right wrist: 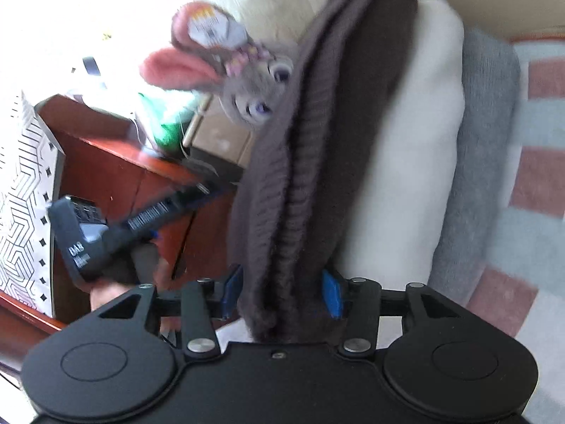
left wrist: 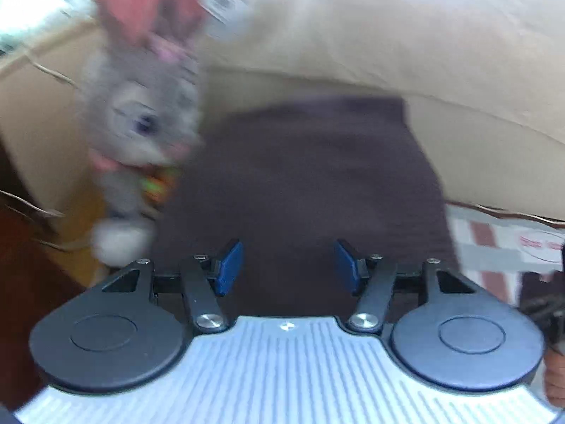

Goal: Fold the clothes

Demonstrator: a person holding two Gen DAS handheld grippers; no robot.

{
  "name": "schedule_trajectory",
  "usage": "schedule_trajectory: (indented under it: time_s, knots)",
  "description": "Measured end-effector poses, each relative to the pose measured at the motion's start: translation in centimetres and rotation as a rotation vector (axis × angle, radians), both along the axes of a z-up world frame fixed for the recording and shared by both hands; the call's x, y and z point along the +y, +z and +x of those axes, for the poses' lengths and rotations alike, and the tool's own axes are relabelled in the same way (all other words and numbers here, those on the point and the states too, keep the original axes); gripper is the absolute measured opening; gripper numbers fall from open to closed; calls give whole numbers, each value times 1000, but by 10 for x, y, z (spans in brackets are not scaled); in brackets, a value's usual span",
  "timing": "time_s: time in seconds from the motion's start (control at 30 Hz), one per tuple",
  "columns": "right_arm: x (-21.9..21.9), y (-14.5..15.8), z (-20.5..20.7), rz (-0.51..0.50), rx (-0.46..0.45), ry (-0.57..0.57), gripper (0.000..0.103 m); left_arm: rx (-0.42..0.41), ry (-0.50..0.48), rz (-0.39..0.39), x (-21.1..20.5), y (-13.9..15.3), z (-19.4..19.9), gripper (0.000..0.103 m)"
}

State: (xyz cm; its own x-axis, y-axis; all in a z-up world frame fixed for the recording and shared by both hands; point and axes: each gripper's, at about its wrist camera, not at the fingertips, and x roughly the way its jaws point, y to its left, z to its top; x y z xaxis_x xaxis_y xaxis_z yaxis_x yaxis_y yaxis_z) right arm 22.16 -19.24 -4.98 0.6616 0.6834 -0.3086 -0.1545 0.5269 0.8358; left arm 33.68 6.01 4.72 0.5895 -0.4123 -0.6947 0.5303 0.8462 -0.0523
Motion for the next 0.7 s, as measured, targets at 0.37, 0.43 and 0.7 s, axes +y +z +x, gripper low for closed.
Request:
schedule_trajectory:
  time_s: [0.37, 0.43, 0.7]
  knots:
    - [-3, 22, -27, -160, -114, -74, 54, 16, 147, 132, -14, -25, -57, 73]
    - [6, 33, -39, -243, -141, -76, 54, 10, 211, 160, -9, -30, -79, 73]
    - [17, 71, -98, -533, -205, -100, 54, -19, 261, 207, -17, 9, -158, 87]
